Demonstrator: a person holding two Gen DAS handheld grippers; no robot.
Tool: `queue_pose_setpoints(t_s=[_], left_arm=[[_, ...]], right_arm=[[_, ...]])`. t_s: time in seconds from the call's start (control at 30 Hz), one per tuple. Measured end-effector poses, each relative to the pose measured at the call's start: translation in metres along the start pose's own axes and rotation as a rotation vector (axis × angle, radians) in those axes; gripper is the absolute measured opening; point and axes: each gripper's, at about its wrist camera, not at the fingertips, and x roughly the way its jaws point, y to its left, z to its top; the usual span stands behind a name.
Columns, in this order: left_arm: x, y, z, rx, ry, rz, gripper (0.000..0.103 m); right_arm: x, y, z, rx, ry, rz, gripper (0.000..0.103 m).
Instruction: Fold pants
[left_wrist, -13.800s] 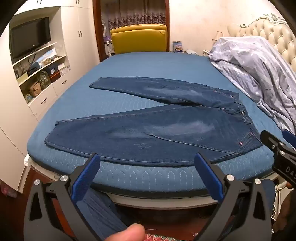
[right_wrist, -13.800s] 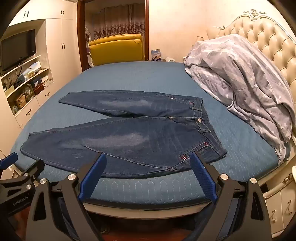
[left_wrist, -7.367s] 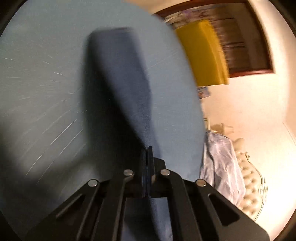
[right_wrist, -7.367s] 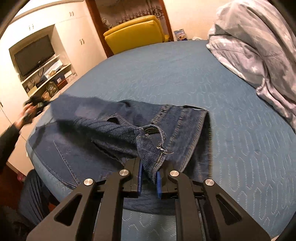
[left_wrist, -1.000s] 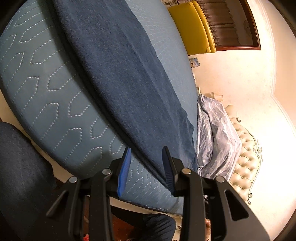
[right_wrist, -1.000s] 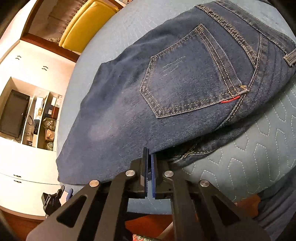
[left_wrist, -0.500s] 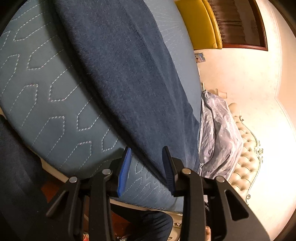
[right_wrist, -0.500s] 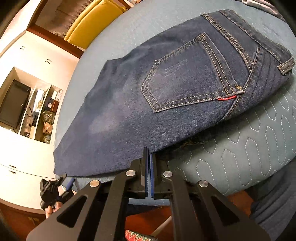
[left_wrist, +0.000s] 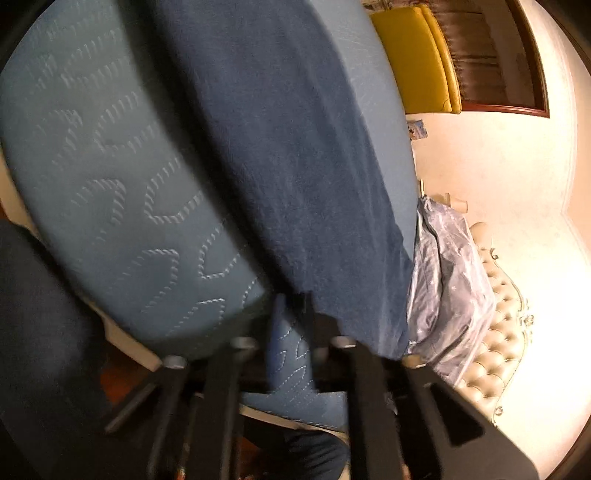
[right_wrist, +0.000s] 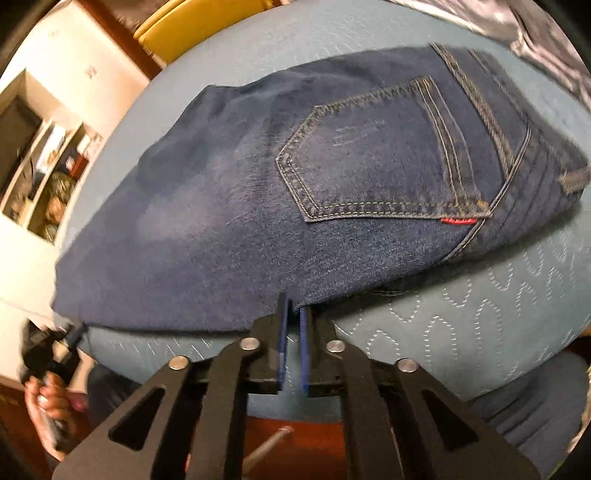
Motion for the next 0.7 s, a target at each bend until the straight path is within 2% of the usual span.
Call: queue_pose_setpoints(t_s=[0.03, 0.07, 0.1, 0.17, 0.2, 0.23, 0.3, 0.4, 0.47, 0.53, 0.6, 0.63, 0.7], left_arm=[[-0.009, -0.007, 0.001, 0.049, -0.031, 0.014, 0.019], [-0.018, -0.013, 0.003, 0.093, -0.06, 0.031, 0.019], [-0.026, -0.019, 0.007, 0.138, -0.094, 0.048, 0.019], [-0.043, -0.036, 0.017, 0.271, -0.203, 0.123, 0.024], [-0.048, -0.044, 0.021, 0.346, -0.265, 0.183, 0.032], [-0.05, -0.057, 0.024, 0.463, -0.338, 0.254, 0.044], [-0.039, -0.076, 0.029, 0.649, -0.397, 0.378, 0.049], [-0.009, -0.095, 0.038, 0.811, -0.366, 0.493, 0.049], [0.007, -0.102, 0.046, 0.841, -0.324, 0.513, 0.048], [0.021, -0.111, 0.058, 0.861, -0.28, 0.504, 0.035], [0.032, -0.116, 0.07, 0.91, -0.28, 0.541, 0.03], [0.037, -0.114, 0.082, 0.921, -0.263, 0.552, 0.029], [0.043, -0.104, 0.113, 0.883, -0.228, 0.575, 0.029]], right_arm=[[-0.003, 0.0, -0.002, -0.017, 0.008, -0.013, 0.014], [-0.008, -0.002, -0.003, -0.033, 0.016, -0.051, 0.033], [-0.013, -0.004, -0.005, -0.043, 0.013, -0.087, 0.046], [-0.031, -0.009, -0.003, -0.089, -0.014, -0.13, 0.047], [-0.038, -0.011, 0.0, -0.103, -0.027, -0.137, 0.047], [-0.046, -0.011, 0.007, -0.122, -0.054, -0.155, 0.047], [-0.063, -0.006, 0.04, -0.186, -0.162, -0.207, 0.052], [-0.055, 0.008, 0.09, -0.306, -0.289, -0.28, 0.054], [-0.036, 0.022, 0.117, -0.391, -0.35, -0.242, 0.054], [-0.013, 0.028, 0.138, -0.47, -0.38, -0.244, 0.054], [0.025, 0.017, 0.165, -0.482, -0.346, -0.351, 0.053], [0.043, -0.001, 0.178, -0.433, -0.308, -0.408, 0.053], [0.063, -0.029, 0.188, -0.358, -0.245, -0.467, 0.054]])
